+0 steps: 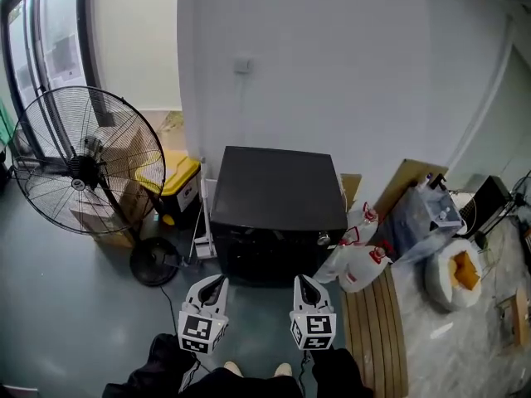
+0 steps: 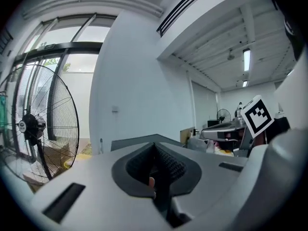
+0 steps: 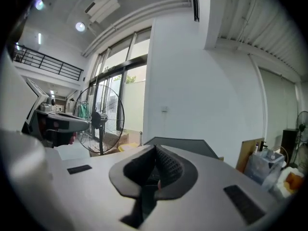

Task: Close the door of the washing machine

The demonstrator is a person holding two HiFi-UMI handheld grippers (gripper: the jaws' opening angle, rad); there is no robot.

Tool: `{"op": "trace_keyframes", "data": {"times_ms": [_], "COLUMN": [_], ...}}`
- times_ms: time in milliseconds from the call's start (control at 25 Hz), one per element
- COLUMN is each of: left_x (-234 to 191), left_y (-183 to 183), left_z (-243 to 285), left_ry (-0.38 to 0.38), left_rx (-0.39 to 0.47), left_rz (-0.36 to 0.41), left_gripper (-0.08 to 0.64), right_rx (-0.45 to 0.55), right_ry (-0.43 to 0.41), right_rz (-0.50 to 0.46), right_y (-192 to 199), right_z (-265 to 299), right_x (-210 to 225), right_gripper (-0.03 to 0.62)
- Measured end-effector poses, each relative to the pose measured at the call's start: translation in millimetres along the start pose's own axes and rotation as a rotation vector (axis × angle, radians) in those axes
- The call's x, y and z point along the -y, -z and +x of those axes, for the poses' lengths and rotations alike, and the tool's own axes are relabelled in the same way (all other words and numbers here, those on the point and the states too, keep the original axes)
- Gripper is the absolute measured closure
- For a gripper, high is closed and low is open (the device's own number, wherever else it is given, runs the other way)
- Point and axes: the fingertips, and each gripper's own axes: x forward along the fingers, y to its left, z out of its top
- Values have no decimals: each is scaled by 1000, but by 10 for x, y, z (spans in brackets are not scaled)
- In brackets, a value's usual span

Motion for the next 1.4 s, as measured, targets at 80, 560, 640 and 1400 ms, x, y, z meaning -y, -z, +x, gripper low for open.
{"op": "trace_keyframes", "data": {"times_ms": [80, 560, 640, 1400], "left_x": [169, 788, 860, 1040], "left_y": [-48, -168, -159, -126], "left_z": [-14, 96, 119, 197], "left_ry": [1, -73, -78, -79], "left_rx": [1, 18, 16, -3], "left_rz": [1, -20, -20, -14], "left_gripper": [537, 537, 537, 537], "right_rx": [11, 41, 46, 50], "right_ry": [-6, -53, -61, -80], "right_rz": [-8, -34, -35, -38], "right_y": [-58, -47, -25, -15], "right_z": [-151, -586, -592, -620], "right_x": [115, 661, 701, 818], "right_gripper": [575, 575, 577, 577]}}
